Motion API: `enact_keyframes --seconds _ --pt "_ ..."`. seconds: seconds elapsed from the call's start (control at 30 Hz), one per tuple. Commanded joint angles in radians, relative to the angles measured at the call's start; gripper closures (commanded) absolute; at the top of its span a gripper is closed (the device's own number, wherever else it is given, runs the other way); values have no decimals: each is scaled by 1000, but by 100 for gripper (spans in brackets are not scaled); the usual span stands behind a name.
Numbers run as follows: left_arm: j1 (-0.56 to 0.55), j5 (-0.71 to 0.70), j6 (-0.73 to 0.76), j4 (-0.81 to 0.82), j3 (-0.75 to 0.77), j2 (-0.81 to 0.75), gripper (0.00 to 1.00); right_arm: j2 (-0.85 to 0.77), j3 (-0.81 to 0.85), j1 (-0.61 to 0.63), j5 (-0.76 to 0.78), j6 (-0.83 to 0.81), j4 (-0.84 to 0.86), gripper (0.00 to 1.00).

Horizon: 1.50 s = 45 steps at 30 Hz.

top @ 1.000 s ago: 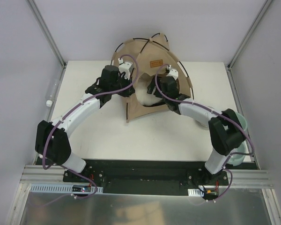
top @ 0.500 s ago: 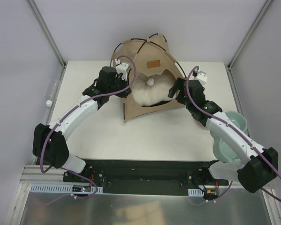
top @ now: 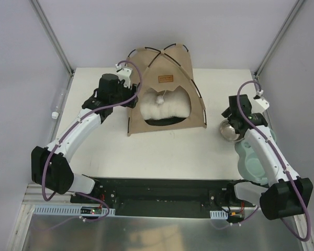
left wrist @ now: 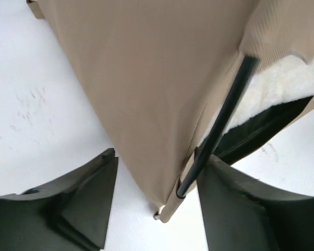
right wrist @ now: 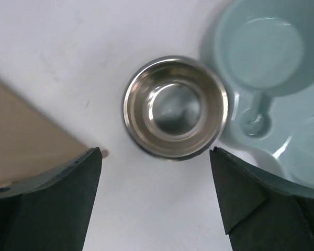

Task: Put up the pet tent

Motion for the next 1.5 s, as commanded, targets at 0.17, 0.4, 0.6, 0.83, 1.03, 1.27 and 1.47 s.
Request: enact_keyframes --seconds 0.17,0.4,0.6,0.83,1.03,1.27,1.47 --pt "7 57 -85 17 -2 -120 20 112 30 -307 123 43 -103 4" --pt "7 69 -105 4 21 -165 13 264 67 -459 -33 23 -2 1" --pt "7 68 -101 -13 61 -159 12 434 151 -483 -98 -14 51 2" --pt "7 46 -82 -23 78 -150 12 592 269 -491 -207 -84 123 5" --pt "7 25 -70 -31 97 -136 11 687 359 -488 -395 -158 201 9" --pt "7 8 -62 -33 100 -128 11 804 474 -413 -616 -222 233 12" --pt "7 0 -58 -33 106 -125 11 872 593 -361 -696 -275 212 14"
